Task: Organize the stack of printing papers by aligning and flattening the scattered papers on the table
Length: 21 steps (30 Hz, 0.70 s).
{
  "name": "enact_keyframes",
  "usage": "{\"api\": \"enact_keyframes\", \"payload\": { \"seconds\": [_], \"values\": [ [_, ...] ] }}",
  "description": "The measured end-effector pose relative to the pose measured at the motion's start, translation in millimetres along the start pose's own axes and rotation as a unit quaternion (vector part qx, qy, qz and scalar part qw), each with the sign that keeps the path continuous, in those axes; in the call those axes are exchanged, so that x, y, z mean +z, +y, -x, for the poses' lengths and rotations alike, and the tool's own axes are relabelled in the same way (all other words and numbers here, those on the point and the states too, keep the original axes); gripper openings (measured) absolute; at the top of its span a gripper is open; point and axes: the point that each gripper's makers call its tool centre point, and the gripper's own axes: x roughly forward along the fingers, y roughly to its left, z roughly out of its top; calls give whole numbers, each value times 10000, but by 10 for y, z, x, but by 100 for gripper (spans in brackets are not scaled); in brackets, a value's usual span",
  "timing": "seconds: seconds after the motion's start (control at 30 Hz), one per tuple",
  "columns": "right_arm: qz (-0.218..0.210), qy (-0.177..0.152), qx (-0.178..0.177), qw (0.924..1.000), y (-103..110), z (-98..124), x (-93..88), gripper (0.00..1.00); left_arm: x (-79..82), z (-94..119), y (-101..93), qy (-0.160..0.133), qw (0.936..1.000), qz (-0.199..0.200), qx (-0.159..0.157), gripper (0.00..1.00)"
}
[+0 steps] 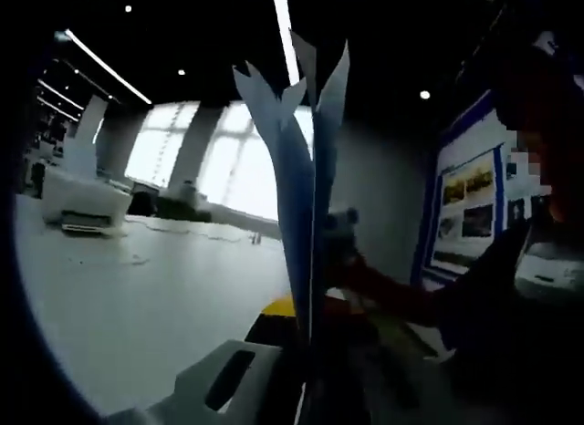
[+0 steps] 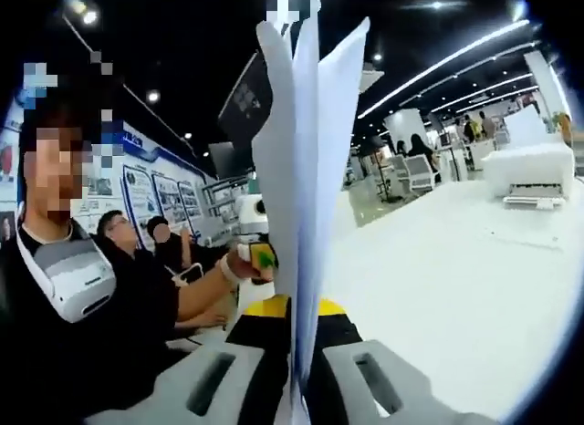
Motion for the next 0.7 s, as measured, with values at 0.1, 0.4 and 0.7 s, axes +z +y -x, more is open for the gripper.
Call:
{"api": "enact_keyframes", "payload": {
  "seconds": [0.1,0.4,0.7],
  "values": [
    [-212,-16,-63,9998,-67,-48,-83,0,-81,0,118,-52,9995,314,42,6],
    [-975,-142,-129,9950,-232,-94,-157,0,-199,-13,400,-88,9936,1069,355,6],
    [-1484,-121,-255,9885,-182,-101,57,0,-37,-16,344,-246,9869,1547,375,6]
  ]
}}
